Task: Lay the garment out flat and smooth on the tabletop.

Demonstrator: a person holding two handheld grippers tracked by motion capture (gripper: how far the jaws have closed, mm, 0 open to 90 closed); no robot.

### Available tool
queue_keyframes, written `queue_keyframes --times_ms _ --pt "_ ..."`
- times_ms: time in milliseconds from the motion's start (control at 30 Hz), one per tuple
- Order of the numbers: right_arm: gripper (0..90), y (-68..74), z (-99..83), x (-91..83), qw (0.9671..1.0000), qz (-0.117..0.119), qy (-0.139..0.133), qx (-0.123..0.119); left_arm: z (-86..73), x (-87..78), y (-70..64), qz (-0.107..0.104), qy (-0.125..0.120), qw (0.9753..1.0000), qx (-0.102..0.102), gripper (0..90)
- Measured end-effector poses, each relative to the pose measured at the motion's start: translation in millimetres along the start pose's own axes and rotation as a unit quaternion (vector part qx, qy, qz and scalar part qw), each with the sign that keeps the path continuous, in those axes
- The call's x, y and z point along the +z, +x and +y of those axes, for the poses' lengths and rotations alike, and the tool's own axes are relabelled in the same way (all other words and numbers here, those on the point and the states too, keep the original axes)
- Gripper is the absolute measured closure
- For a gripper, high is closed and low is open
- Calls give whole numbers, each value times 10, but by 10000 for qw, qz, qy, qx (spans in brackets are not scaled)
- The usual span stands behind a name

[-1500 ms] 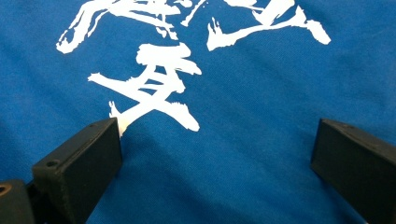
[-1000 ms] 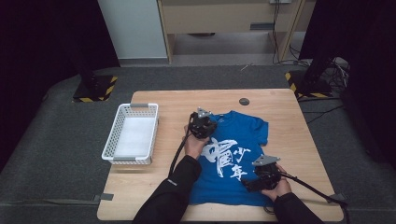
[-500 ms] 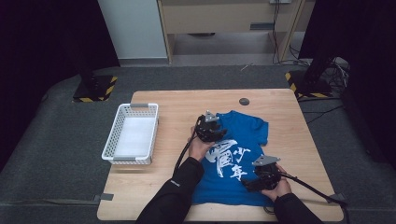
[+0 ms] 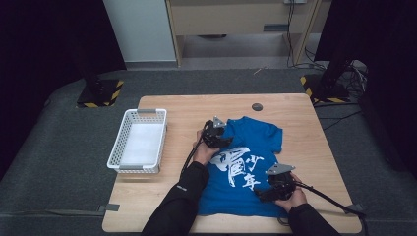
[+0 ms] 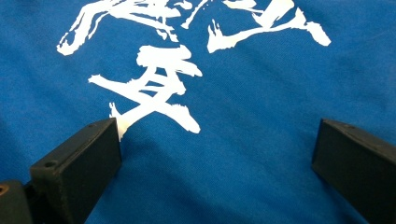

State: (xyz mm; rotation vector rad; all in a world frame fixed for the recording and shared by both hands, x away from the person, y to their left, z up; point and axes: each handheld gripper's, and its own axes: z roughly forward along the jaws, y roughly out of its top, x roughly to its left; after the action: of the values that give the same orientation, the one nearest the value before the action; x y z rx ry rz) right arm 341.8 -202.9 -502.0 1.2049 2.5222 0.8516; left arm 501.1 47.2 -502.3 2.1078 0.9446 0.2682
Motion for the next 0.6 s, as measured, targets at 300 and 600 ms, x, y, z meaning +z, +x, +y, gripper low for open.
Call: queue_keyframes --times_ms 300,600 --pt "16 -1 0 1 10000 5 -4 -9 -83 98 -107 40 581 9977 357 513" --pt "16 -1 0 1 10000 6 -2 -10 -141 62 -235 296 486 9966 596 645"
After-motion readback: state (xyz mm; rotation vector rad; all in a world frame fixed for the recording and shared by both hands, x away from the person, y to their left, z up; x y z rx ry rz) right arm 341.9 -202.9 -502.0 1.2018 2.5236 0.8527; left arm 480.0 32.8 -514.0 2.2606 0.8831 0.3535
